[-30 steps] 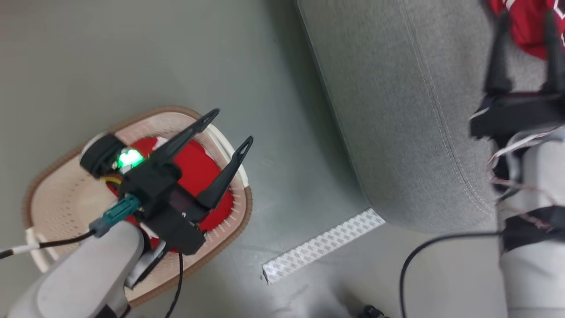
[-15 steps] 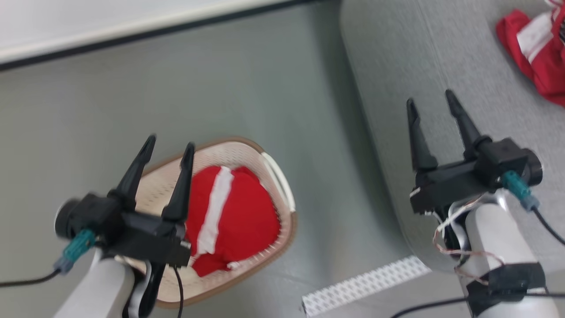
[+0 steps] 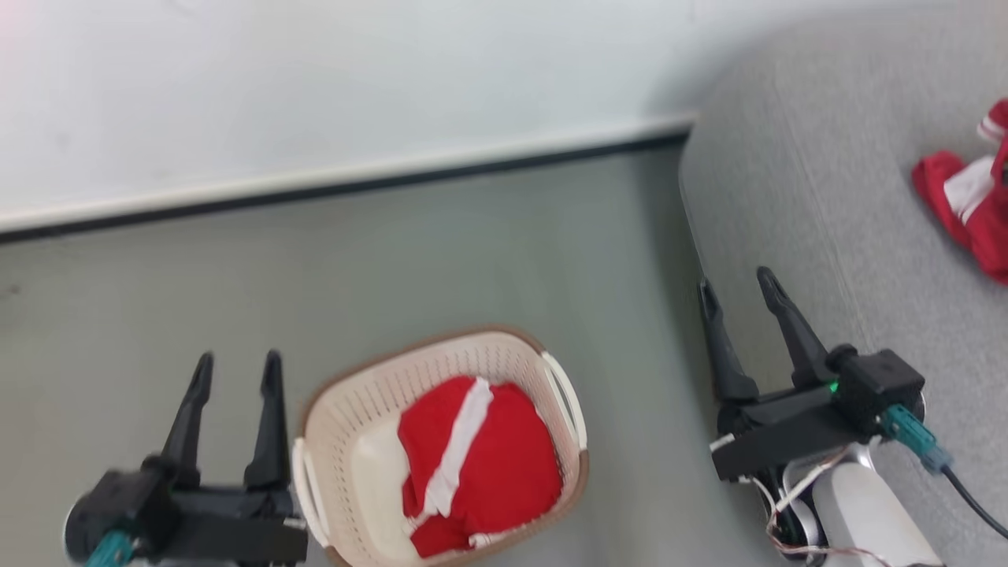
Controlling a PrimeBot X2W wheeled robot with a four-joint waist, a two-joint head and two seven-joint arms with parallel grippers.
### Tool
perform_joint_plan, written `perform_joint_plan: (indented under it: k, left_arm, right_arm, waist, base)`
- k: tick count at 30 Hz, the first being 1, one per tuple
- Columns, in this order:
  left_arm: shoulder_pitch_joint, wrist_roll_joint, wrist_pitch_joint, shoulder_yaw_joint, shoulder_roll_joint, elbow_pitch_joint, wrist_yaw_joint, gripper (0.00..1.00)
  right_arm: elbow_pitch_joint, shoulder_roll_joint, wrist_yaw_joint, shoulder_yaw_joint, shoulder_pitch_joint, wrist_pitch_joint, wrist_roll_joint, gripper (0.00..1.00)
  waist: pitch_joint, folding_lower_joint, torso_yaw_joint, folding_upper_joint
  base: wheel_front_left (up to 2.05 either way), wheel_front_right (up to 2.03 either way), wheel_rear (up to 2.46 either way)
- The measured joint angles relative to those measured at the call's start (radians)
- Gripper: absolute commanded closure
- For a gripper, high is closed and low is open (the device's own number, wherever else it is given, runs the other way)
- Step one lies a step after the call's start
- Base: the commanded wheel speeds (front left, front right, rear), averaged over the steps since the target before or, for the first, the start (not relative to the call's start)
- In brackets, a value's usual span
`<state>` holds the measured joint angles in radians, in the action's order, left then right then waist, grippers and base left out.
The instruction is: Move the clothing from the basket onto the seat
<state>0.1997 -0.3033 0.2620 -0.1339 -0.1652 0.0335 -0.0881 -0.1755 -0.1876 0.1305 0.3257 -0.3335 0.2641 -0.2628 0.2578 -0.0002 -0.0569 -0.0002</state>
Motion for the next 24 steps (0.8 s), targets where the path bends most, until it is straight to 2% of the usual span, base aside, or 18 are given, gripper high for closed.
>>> perform_joint_plan:
  k: [6, 9, 16, 20, 24]
  left_arm:
    - [-0.106, 0.065, 0.000, 0.117, 0.067, 0.032, 0.046, 0.00]
    - [-0.153, 0.100, 0.000, 0.151, 0.083, 0.044, 0.073, 0.00]
    - [-0.247, 0.177, 0.000, 0.179, 0.099, 0.061, 0.139, 0.00]
    - [-0.293, 0.203, 0.000, 0.174, 0.103, 0.066, 0.158, 0.00]
    - [-0.340, 0.228, 0.000, 0.170, 0.107, 0.063, 0.158, 0.00]
  right_arm:
    - [0.035, 0.017, 0.000, -0.034, 0.106, 0.000, 0.013, 0.00]
    - [0.052, 0.015, 0.000, -0.009, 0.158, 0.000, 0.049, 0.00]
    - [0.092, 0.004, 0.000, 0.010, 0.254, 0.000, 0.083, 0.00]
    - [0.107, -0.004, 0.000, 0.012, 0.305, 0.000, 0.104, 0.00]
    - [0.118, -0.003, 0.000, 0.002, 0.348, 0.000, 0.113, 0.00]
  waist:
    - [-0.093, 0.0000, 0.029, 0.0000]
    - [-0.138, 0.0000, 0.039, 0.0000]
    - [-0.233, 0.0000, 0.049, 0.0000]
    - [-0.272, 0.0000, 0.050, 0.0000]
    - [-0.304, 0.0000, 0.050, 0.0001]
  base:
    - [0.00, 0.00, 0.00]
    - [0.00, 0.00, 0.00]
    - [0.00, 0.00, 0.00]
    - [0.00, 0.00, 0.00]
    - [0.00, 0.00, 0.00]
